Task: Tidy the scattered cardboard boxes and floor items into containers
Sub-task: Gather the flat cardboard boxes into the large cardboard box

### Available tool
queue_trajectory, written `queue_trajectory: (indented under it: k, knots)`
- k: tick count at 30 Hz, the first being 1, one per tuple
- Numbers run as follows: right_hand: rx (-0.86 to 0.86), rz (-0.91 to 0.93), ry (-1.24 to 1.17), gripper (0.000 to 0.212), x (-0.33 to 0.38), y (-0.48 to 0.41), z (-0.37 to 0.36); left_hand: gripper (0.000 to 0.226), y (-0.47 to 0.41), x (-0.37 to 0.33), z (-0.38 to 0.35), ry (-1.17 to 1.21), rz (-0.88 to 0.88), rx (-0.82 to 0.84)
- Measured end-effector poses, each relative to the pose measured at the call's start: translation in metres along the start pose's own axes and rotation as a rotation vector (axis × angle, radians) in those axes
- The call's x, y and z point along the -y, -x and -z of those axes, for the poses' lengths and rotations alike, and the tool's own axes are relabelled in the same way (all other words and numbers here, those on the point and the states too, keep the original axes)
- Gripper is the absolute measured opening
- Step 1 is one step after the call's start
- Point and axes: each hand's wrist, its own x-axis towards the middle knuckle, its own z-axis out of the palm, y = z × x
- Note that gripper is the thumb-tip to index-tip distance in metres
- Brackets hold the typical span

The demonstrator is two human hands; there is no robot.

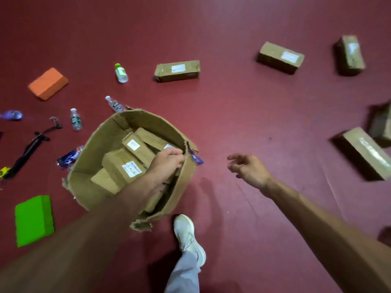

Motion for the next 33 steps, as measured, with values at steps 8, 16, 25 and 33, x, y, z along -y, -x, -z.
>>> queue_trajectory:
  k: [8,16,25,33]
  knots:
    - [-0.337,-0.101,-0.34,0.024,-0.16,0.167,0.206,0.017,0.127,-0.08,-0.244,-0.332,-0.267,0.27]
    - [-0.744,-0.202,-0.647,0.016,-0.296,0.319,0.358,0.01,0.263,-0.126,-0.482,-0.596,-0.445,0.589]
    - [-0.917,-0.36,-0.798,0.029,-0.397,0.315,0.446,0.025,0.259,-0.148,-0.653,-0.781,-0.454,0.824]
    - [-0.954,-0.61,-0.933,0.046,-0.491,0.261,0.509,0.021,0.184,-0.145,-0.786,-1.042,-0.401,0.852]
